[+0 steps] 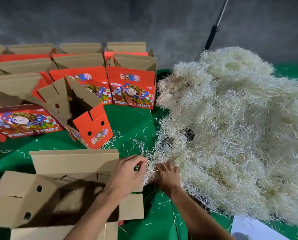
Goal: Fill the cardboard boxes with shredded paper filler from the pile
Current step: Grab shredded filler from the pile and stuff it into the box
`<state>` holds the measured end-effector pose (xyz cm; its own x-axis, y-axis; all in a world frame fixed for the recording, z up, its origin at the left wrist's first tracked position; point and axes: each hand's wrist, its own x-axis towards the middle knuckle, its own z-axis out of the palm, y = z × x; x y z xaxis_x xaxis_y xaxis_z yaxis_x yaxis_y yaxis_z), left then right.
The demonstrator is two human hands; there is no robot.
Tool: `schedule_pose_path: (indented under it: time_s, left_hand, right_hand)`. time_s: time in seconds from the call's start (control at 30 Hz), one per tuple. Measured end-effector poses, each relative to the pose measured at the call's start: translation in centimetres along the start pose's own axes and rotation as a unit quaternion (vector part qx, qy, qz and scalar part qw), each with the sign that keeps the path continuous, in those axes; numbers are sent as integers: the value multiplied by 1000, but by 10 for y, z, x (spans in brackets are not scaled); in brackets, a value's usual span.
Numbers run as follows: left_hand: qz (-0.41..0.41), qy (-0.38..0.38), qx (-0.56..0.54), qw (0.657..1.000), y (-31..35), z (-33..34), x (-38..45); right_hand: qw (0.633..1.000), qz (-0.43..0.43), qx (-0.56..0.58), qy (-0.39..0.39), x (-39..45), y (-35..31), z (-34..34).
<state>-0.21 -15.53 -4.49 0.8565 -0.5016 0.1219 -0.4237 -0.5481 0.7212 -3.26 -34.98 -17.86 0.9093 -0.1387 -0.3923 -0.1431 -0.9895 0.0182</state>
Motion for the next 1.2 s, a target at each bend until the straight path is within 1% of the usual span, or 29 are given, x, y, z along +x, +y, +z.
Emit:
schedule_pose_path:
  time_s: [0.03,0.1,0.17,0.23,0.3,0.37,0.4,0.47,0.5,0.57,0.63,0.7,0.77,0.8,0.83,0.87,0.9,0.93,0.97,1.0,1.03,1.07,1.1,1.13,1.2]
  left_hand:
    - [-7,5,-10,1000,-1,1,0]
    - [-27,17,-23,999,-1,3,2]
    - [-51,29,-54,997,3,4,7]
    - [-46,57,-88,993,10,4,16]
    - [-29,90,-81,992,17,3,29]
    - [-43,118,-84,988,26,2,42]
    - [-72,117,-110,984,32,0,49]
    - [-140,103,-200,964,50,-7,59]
    - [-166,90,-243,952,57,-11,64]
    - [-206,38,-290,934,72,-19,73]
    - [-207,-22,-297,932,83,-23,77]
    - [-178,-67,-273,943,99,-25,79]
    - [-170,-99,-291,936,113,-25,84]
    - [-181,-93,-359,911,119,-24,86]
    - [-216,-48,-463,858,126,-22,91]
    - [-257,4,-535,805,130,-20,97]
    - [-287,56,-566,771,131,-20,103]
    - [-320,81,-555,763,131,-20,107]
    - [-341,99,-531,769,131,-22,111]
    - [-332,97,-507,789,129,-24,116]
    - [-325,83,-507,794,129,-30,118]
    - [-320,60,-524,787,130,-38,117]
    - [-314,51,-539,780,131,-43,118]
    - [-307,50,-563,765,131,-46,119]
    - [-310,54,-617,721,136,-45,119]
  right_hand:
    - [1000,3,-7,-3,2,2,0]
    - [999,18,29,5,7,6,-11]
    - [987,44,142,64,11,13,-35]
    - [963,52,239,111,12,23,-76]
    - [948,26,278,155,7,34,-122]
    - [911,4,365,190,-4,47,-162]
    - [887,-3,416,201,-11,52,-179]
    - [835,-11,506,215,-26,57,-210]
    - [819,-15,526,230,-32,57,-222]
    - [796,-28,551,249,-40,54,-241]
    - [783,-44,568,250,-48,48,-258]
    - [783,-62,566,252,-56,43,-271]
    - [784,-93,553,266,-65,37,-282]
    - [784,-114,548,267,-70,34,-286]
    - [786,-143,547,251,-75,31,-289]
    - [791,-164,543,230,-81,27,-293]
    - [802,-168,529,222,-83,25,-292]
    - [816,-147,509,234,-86,27,-290]
    - [818,-123,495,268,-86,32,-284]
    - [812,-111,484,307,-87,38,-277]
    - [807,-116,474,333,-89,45,-271]
    - [812,-127,464,331,-92,50,-263]
    - [821,-135,462,308,-90,54,-253]
    - [836,-133,460,268,-88,55,-243]
    - [863,-100,458,189,-76,48,-224]
